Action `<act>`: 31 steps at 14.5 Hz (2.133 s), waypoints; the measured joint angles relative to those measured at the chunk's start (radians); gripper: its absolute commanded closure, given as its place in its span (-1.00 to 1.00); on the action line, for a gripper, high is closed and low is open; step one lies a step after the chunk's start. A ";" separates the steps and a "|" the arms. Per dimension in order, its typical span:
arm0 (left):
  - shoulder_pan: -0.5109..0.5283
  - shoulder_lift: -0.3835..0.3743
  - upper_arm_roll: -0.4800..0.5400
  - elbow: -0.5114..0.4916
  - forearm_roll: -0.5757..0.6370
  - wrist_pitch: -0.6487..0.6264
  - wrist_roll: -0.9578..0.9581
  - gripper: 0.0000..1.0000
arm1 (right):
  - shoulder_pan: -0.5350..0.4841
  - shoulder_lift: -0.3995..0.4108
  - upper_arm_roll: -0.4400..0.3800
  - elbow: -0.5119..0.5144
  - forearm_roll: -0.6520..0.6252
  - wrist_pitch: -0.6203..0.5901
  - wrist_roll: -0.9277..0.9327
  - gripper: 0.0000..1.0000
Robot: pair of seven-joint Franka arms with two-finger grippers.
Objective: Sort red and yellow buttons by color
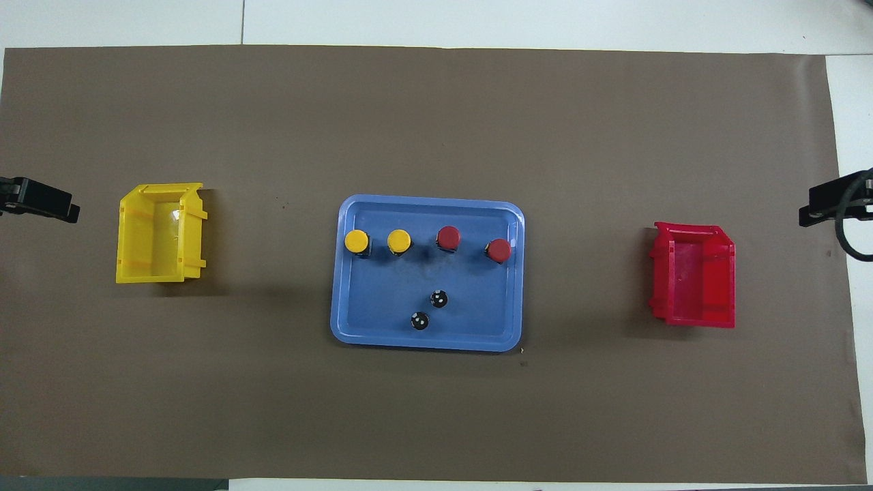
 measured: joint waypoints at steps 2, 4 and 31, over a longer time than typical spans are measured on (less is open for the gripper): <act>-0.003 0.000 -0.011 0.000 0.000 0.013 0.000 -1.00 | 0.000 0.000 0.000 0.000 0.000 0.000 0.000 -1.00; -0.005 0.000 -0.012 0.000 0.000 0.057 0.000 -1.00 | 0.000 0.000 0.000 0.000 0.000 0.000 0.000 -1.00; 0.040 -0.058 0.001 -0.117 0.012 0.027 -0.001 -1.00 | 0.272 0.199 0.338 -0.341 -0.074 0.684 0.592 -1.00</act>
